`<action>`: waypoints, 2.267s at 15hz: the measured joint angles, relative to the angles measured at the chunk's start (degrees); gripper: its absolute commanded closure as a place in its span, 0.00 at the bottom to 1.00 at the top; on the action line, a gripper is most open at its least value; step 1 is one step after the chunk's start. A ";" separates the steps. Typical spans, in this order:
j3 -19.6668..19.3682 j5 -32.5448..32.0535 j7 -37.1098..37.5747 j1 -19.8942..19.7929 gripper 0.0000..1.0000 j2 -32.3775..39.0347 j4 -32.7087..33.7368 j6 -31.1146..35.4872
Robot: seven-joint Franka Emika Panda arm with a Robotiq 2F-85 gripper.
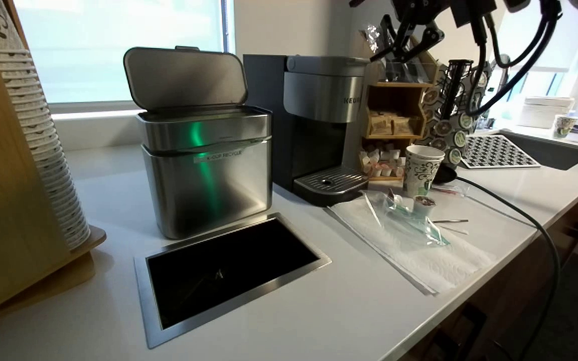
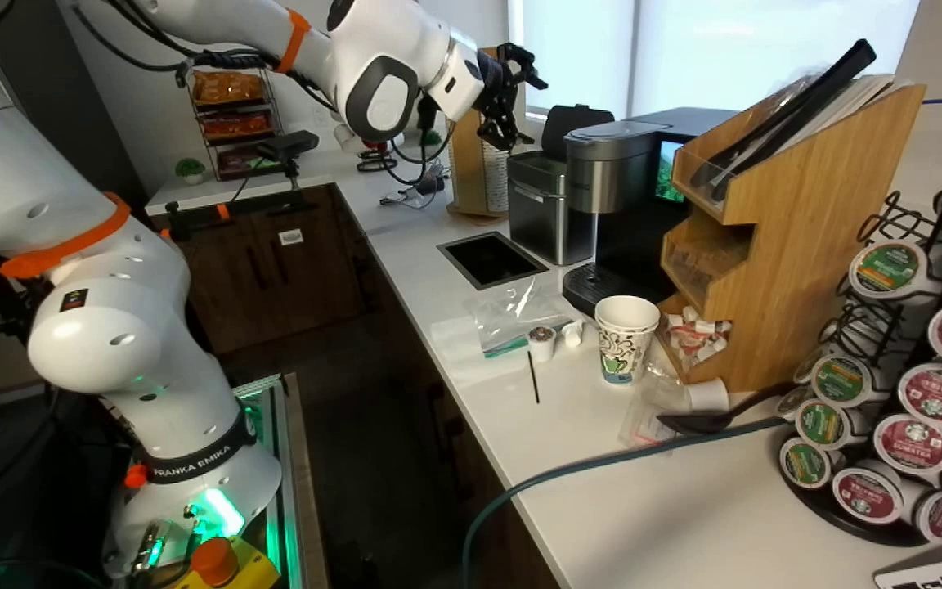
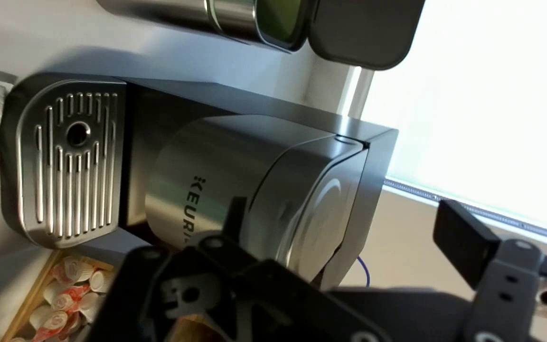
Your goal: Open the coffee maker, put one white container inside and then close the lid of the silver bin
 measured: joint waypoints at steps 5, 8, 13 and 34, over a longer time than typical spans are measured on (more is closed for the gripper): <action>-0.12 3.02 3.78 1.00 0.00 1.40 -2.01 5.36; -0.18 3.04 3.77 -0.65 0.00 1.43 -1.57 5.36; 0.13 3.02 3.31 -4.61 0.00 2.94 0.15 5.36; 4.81 2.91 -1.62 -9.50 0.00 11.14 8.64 5.65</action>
